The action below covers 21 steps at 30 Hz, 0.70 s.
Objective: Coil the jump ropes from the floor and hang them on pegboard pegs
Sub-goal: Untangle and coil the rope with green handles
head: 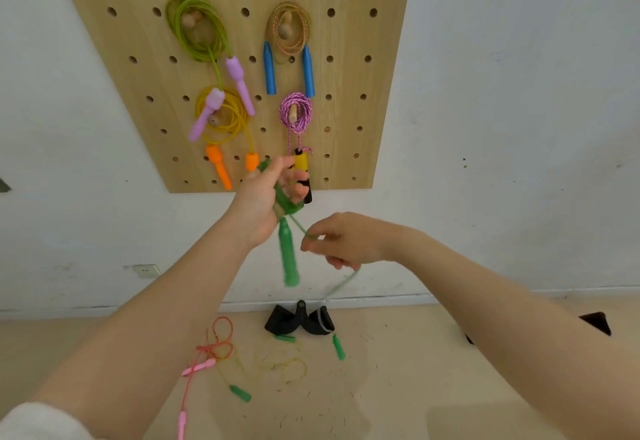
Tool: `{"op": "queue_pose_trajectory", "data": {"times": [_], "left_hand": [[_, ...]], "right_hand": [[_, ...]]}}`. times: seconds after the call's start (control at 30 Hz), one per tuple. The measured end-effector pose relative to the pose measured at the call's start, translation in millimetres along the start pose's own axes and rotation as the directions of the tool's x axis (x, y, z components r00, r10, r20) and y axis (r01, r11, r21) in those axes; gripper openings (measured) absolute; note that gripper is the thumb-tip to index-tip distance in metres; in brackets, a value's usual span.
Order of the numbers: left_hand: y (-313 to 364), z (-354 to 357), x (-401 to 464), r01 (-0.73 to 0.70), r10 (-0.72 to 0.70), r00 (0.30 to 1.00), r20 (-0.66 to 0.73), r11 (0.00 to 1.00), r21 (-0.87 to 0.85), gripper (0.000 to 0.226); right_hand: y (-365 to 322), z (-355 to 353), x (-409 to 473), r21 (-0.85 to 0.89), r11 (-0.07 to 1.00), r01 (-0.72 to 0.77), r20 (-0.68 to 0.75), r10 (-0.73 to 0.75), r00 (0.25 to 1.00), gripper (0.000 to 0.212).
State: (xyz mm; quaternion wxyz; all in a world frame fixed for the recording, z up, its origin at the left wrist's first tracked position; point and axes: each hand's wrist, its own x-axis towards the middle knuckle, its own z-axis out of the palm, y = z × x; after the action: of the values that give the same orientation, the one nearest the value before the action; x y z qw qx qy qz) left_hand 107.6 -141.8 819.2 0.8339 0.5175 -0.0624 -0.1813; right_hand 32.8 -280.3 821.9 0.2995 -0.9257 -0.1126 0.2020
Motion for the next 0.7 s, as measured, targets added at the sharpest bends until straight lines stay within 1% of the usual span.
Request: {"op": "queue_pose_trajectory", "data": {"times": [0.03,0.07,0.1,0.13,0.17,0.2,0.23,0.27,0.3,0.33,0.37,0.4,0.43,0.47,0.5,0.53,0.57,0.6,0.63,0.67,0.7], "left_hand": [[-4,-5,4,0.041,-0.036,0.997,-0.067,0.997,0.063,0.025],[-9,-10,6,0.082,-0.064,0.991,-0.116,0.983,0.164,0.025],[-13,-15,6,0.122,-0.087,0.986,-0.140,0.956,0.266,0.028],[-16,-18,4,0.148,-0.104,0.985,-0.138,0.920,0.364,0.029],[-18,-20,0,0.164,-0.135,0.986,-0.099,0.885,0.436,0.031],[-19,-21,-4,0.179,-0.192,0.981,-0.021,0.860,0.477,0.036],[-18,-21,-9,0.196,-0.269,0.959,0.083,0.850,0.488,0.045],[-17,-20,-16,0.218,-0.349,0.916,0.198,0.846,0.486,0.057],[-14,-17,-23,0.233,-0.411,0.857,0.311,0.848,0.476,0.071],[-12,-15,-27,0.236,-0.439,0.793,0.423,0.861,0.451,0.082],[-9,-10,-32,0.228,-0.428,0.726,0.539,0.888,0.399,0.088],[-6,-5,-34,0.222,-0.389,0.658,0.644,0.918,0.327,0.086],[-2,-2,-35,0.224,-0.332,0.600,0.728,0.943,0.245,0.080],[1,2,-36,0.215,-0.268,0.574,0.774,0.961,0.173,0.071],[4,5,-36,0.193,-0.204,0.600,0.774,0.975,0.108,0.062],[7,8,-34,0.141,-0.141,0.677,0.722,0.988,0.061,0.053],[8,11,-31,0.071,-0.082,0.776,0.626,0.997,0.043,0.046],[7,11,-26,0.006,-0.031,0.869,0.494,0.999,0.054,0.042],[5,9,-19,-0.022,-0.004,0.936,0.353,0.997,0.070,0.040],[2,6,-13,-0.027,0.007,0.975,0.222,0.996,0.086,0.038],[-3,1,-6,-0.019,0.003,0.993,0.118,0.991,0.130,0.038]], "right_hand": [[-8,-4,-7,-0.066,0.998,0.024,0.066,-0.020,0.998,0.022],[-15,-10,-13,-0.088,0.994,0.057,0.104,-0.048,0.993,0.021],[-21,-17,-19,-0.073,0.992,0.099,0.113,-0.091,0.989,0.019],[-26,-24,-24,-0.033,0.989,0.146,0.085,-0.143,0.986,0.017],[-29,-30,-28,0.028,0.981,0.191,0.019,-0.191,0.981,0.016],[-31,-37,-31,0.109,0.966,0.233,-0.090,-0.223,0.971,0.014],[-30,-43,-32,0.200,0.940,0.276,-0.235,-0.227,0.945,0.012],[-27,-50,-31,0.281,0.906,0.316,-0.391,-0.193,0.900,0.011],[-22,-55,-28,0.346,0.870,0.351,-0.524,-0.131,0.842,0.013],[-15,-59,-24,0.396,0.840,0.370,-0.613,-0.059,0.788,0.015],[-7,-59,-20,0.427,0.829,0.360,-0.655,0.009,0.756,0.017],[1,-57,-15,0.437,0.842,0.315,-0.658,0.060,0.751,0.018],[10,-52,-11,0.425,0.872,0.242,-0.627,0.091,0.774,0.021],[18,-44,-7,0.393,0.906,0.158,-0.565,0.103,0.819,0.025],[24,-35,-5,0.347,0.934,0.082,-0.477,0.100,0.873,0.030],[27,-26,-3,0.297,0.954,0.024,-0.378,0.094,0.921,0.034],[27,-18,-4,0.256,0.967,-0.010,-0.280,0.084,0.956,0.036],[26,-12,-6,0.207,0.978,-0.032,-0.190,0.073,0.979,0.036],[23,-8,-9,0.134,0.990,-0.042,-0.105,0.056,0.993,0.032],[18,-7,-12,0.046,0.998,-0.033,-0.022,0.034,0.999,0.027],[12,-7,-16,-0.018,1.000,-0.007,0.052,0.008,0.999,0.024]]}}
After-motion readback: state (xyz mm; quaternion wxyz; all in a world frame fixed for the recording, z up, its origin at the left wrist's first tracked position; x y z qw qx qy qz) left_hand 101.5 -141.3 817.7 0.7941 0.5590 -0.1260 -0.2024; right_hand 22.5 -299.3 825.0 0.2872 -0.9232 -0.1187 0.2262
